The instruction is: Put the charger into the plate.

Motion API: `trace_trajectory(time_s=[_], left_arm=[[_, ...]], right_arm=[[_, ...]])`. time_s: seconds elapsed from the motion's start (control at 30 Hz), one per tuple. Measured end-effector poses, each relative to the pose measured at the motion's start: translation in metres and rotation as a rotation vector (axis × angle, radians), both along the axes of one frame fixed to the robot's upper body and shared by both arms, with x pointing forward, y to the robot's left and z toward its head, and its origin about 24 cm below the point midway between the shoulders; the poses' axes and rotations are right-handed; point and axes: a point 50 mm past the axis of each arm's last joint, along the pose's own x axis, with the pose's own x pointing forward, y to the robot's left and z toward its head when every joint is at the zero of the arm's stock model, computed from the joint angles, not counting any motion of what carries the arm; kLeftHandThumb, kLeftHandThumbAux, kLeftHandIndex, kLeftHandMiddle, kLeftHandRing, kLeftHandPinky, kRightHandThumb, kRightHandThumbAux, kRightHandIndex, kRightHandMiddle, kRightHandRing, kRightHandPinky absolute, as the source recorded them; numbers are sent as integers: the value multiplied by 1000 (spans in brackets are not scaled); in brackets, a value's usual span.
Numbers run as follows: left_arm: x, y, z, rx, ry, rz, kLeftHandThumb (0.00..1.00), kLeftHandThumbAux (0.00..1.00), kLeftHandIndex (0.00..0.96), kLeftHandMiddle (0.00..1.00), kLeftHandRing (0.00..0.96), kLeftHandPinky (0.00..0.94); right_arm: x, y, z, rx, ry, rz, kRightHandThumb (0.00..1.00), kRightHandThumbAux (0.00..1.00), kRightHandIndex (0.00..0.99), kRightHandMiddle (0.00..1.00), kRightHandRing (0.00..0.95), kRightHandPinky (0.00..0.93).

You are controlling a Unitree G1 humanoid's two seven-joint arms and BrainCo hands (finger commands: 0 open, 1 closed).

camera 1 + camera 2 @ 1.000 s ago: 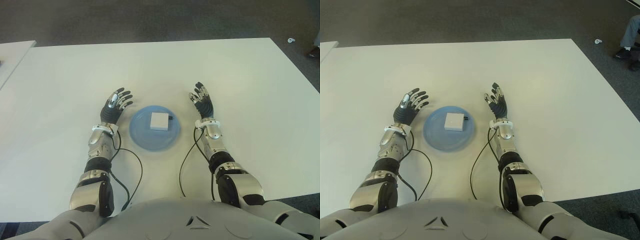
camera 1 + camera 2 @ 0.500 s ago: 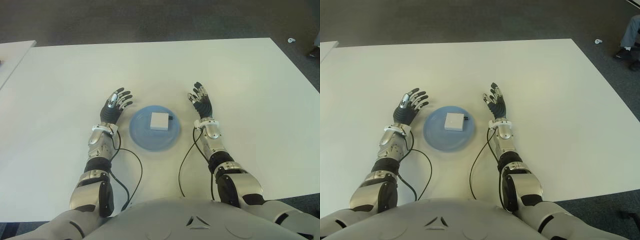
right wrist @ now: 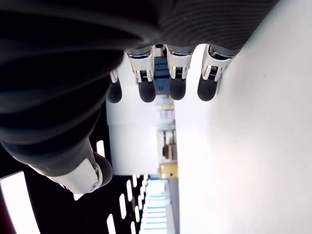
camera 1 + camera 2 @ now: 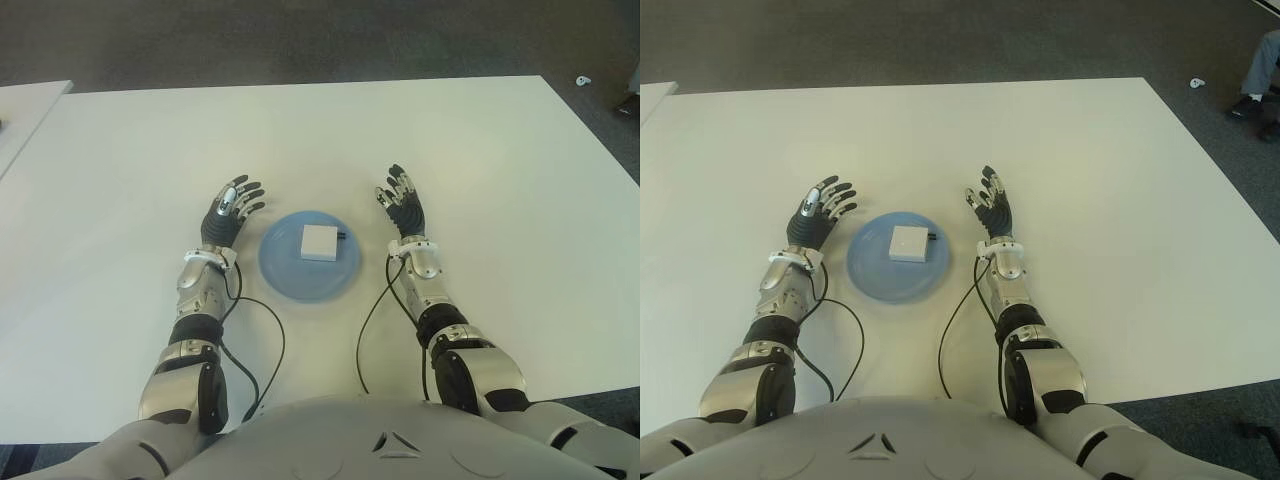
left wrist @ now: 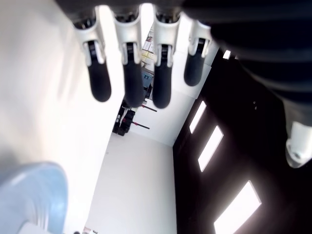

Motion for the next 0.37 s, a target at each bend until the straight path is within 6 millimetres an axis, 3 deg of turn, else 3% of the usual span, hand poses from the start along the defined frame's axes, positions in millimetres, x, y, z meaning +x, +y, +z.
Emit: trace_trajectory(time_s=[0.37], left_arm=[[2,-2,1,42,-4,16,53,547,181,227,234,271]], right_arm=[[-1,-2,0,5,-2,-26,47,720,21,27,16,42]])
